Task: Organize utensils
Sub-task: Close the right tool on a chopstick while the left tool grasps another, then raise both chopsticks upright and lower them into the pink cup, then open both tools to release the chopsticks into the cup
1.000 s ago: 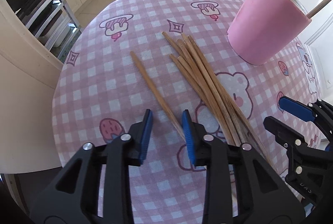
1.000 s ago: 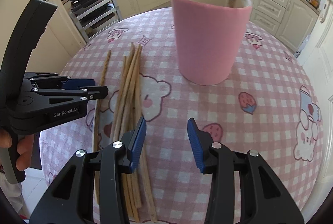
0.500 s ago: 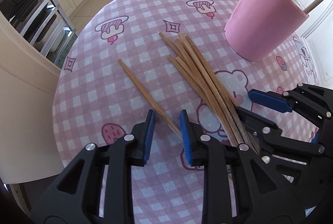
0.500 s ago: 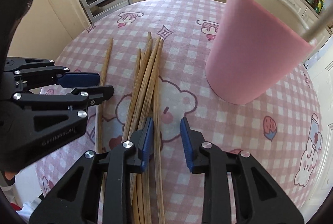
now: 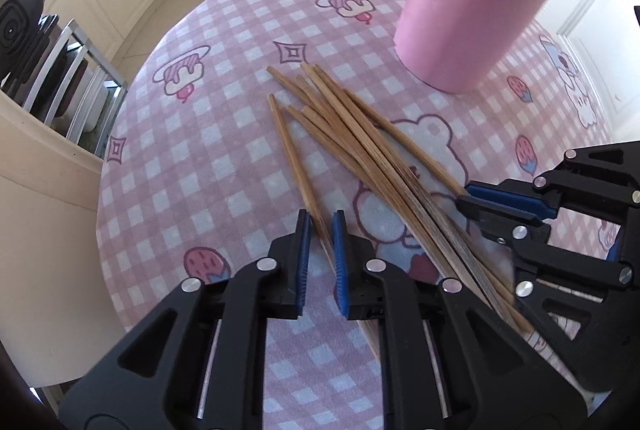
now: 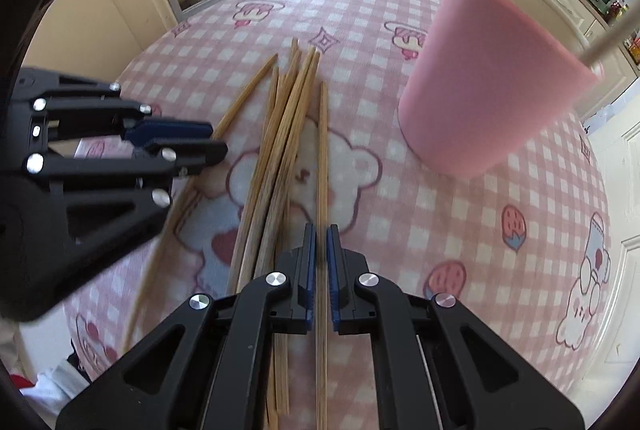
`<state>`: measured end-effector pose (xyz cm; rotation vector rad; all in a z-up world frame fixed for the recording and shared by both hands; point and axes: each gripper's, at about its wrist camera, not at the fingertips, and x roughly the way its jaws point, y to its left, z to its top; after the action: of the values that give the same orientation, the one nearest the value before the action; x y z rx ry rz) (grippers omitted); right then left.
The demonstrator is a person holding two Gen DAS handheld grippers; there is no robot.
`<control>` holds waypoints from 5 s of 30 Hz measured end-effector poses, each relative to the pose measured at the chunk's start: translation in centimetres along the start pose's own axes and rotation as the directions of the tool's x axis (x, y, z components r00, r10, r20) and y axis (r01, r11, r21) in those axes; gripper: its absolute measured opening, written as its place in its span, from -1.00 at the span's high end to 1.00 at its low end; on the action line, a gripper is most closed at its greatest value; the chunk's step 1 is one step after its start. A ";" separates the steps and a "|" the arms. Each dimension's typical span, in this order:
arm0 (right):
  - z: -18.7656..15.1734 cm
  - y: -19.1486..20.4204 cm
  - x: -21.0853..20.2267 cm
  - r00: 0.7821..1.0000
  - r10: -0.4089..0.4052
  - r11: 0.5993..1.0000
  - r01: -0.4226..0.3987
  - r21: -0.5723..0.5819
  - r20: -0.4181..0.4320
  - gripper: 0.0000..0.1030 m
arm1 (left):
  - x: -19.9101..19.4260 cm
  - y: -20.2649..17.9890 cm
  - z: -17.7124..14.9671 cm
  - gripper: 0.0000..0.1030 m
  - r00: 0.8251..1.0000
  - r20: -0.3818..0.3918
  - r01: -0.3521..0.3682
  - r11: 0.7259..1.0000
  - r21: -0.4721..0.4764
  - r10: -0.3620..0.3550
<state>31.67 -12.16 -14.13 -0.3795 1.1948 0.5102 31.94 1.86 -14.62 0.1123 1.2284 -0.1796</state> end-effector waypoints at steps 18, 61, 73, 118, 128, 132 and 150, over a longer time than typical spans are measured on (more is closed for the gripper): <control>0.9 -1.1 0.3 1.000 -0.013 0.999 0.013 0.036 -0.005 0.91 | 0.3 -0.8 0.9 0.77 0.998 -0.055 -0.013 1.000 -0.018 0.012; -3.4 -3.0 -21.3 0.688 -0.174 0.976 0.027 0.214 0.704 0.92 | -21.7 -7.0 0.4 0.89 0.780 0.607 0.125 0.988 0.088 -0.153; -2.6 -4.8 -22.9 0.553 -0.332 0.938 0.107 0.330 0.764 0.92 | -23.8 -7.2 2.5 0.89 0.688 0.718 0.102 0.993 0.054 -0.109; -0.7 -7.3 -20.2 0.544 -0.273 0.943 -0.011 0.332 0.793 0.91 | -16.6 -7.5 6.3 0.86 0.762 0.641 0.074 0.995 0.064 -0.098; -0.9 -7.2 -20.5 0.560 -0.268 0.943 -0.011 0.331 0.784 0.90 | -17.4 -7.2 5.6 0.66 0.764 0.635 0.095 0.994 0.062 -0.113; -1.0 -6.9 -20.6 0.564 -0.266 0.946 -0.003 0.324 0.782 0.90 | -18.3 -7.4 4.8 -0.13 0.725 0.684 0.064 0.996 0.054 -0.084; -3.7 -4.1 -22.0 0.591 -0.256 0.953 0.024 0.300 0.765 0.85 | -21.4 -6.6 0.9 -0.35 0.713 0.699 0.049 0.998 0.038 -0.062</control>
<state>24.96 -21.35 5.45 0.0154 0.3172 0.3075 24.54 -3.19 5.92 0.0133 0.4578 -0.2566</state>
